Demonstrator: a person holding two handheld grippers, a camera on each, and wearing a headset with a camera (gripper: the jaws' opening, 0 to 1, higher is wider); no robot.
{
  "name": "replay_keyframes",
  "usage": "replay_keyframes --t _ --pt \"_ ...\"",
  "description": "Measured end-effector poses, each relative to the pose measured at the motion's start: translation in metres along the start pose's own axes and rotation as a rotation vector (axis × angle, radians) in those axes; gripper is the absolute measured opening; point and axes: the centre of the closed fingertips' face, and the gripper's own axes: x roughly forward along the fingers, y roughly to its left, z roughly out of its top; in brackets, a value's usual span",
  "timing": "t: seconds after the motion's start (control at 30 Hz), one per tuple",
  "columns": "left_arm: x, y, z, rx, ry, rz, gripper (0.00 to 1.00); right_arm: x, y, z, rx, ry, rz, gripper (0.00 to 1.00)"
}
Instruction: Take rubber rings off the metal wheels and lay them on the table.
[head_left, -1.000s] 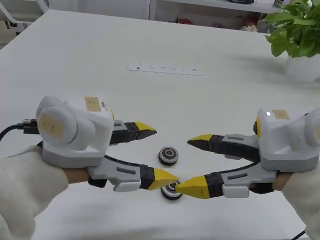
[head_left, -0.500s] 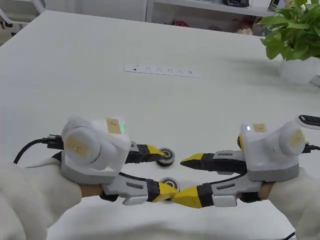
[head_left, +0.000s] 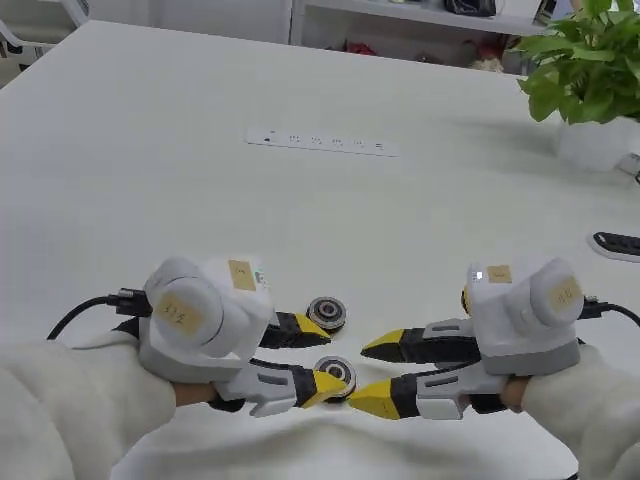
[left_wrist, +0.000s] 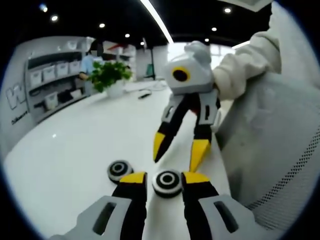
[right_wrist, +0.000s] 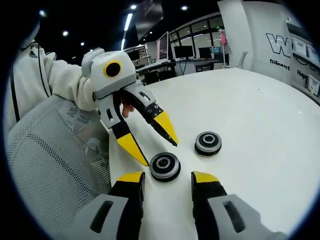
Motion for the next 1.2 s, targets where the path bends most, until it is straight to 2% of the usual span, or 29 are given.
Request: replay_keyframes --t 0.1,0.23,0.3,0.47,0.83,1.2 --pt "0.001 -0.001 -0.001 -0.006 0.000 -0.004 0.28 0.001 0.004 0.001 -0.010 -0.003 0.011 0.31" --pt "0.004 -0.004 -0.004 -0.006 0.008 -0.015 0.25 0.003 0.005 -0.004 -0.030 0.025 0.013 0.30" --pt "0.005 -0.003 -0.007 -0.018 0.016 -0.011 0.25 0.003 0.005 -0.005 -0.034 0.028 0.013 0.29" --pt "0.004 0.002 -0.006 -0.043 0.002 0.004 0.24 0.004 0.005 -0.005 -0.047 0.031 0.007 0.24" --pt "0.006 -0.003 -0.009 -0.023 0.015 -0.008 0.19 0.006 0.007 -0.008 -0.075 0.052 0.009 0.19" --pt "0.007 -0.005 -0.010 -0.023 0.004 -0.012 0.15 0.007 0.004 -0.009 -0.079 0.054 -0.004 0.17"
